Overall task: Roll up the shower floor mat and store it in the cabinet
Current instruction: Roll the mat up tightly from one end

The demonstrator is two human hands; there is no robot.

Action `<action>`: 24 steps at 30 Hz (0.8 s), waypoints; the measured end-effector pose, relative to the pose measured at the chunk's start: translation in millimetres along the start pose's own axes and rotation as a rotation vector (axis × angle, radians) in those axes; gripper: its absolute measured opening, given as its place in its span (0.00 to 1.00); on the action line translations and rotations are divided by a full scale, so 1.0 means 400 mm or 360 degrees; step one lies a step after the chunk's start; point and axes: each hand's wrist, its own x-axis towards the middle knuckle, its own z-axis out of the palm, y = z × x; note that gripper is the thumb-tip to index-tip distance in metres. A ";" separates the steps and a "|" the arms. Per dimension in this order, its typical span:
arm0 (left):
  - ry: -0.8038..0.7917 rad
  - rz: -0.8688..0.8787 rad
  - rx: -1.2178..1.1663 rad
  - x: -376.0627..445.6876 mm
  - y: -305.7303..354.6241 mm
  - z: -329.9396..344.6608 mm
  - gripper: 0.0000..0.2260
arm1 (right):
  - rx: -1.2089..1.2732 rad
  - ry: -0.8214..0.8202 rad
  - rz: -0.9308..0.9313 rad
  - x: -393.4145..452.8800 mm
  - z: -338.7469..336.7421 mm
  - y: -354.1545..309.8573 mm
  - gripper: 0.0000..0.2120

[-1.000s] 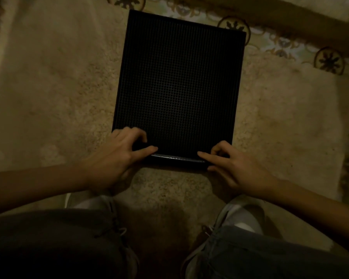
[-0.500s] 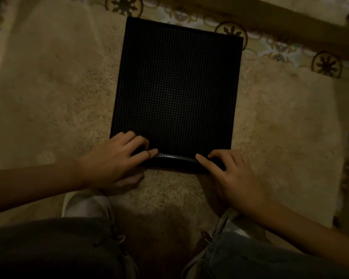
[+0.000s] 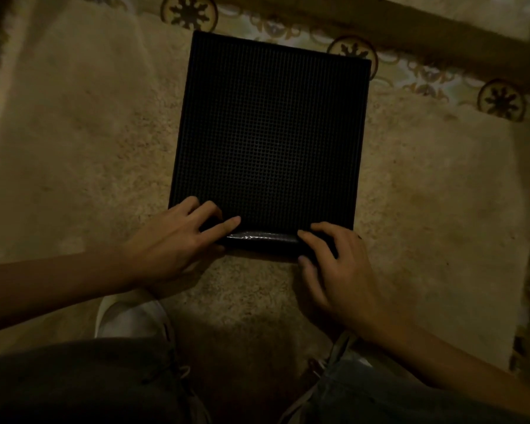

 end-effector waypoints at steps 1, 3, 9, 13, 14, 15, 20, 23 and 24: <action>0.0015 -0.0025 -0.0016 0.001 0.000 0.001 0.26 | -0.0002 -0.0016 -0.0023 0.004 0.001 0.007 0.21; 0.0040 -0.0064 -0.0030 0.005 0.002 0.005 0.26 | -0.0034 -0.0015 -0.0068 0.016 0.001 0.024 0.22; 0.0062 -0.0147 0.0083 0.029 0.019 -0.023 0.26 | 0.0060 -0.0090 -0.0170 0.067 -0.025 0.047 0.18; 0.0056 -0.0160 0.0110 0.032 0.036 -0.025 0.30 | 0.0173 -0.0275 -0.0165 0.114 -0.055 0.062 0.22; 0.0070 -0.0152 0.0127 0.034 0.036 -0.024 0.31 | 0.0190 -0.0309 -0.0162 0.123 -0.061 0.067 0.23; 0.0095 -0.0129 0.0151 0.036 0.036 -0.023 0.32 | 0.0201 -0.0332 -0.0160 0.131 -0.068 0.071 0.24; 0.0264 0.0051 0.0228 0.059 0.019 -0.036 0.21 | 0.0328 -0.0451 -0.0186 0.167 -0.085 0.092 0.24; 0.0214 0.0016 0.0141 0.062 0.005 -0.047 0.28 | 0.0379 -0.0383 -0.0273 0.181 -0.087 0.094 0.17; 0.0180 0.0001 0.0121 0.062 0.001 -0.050 0.31 | 0.0348 -0.0321 -0.0297 0.181 -0.085 0.092 0.15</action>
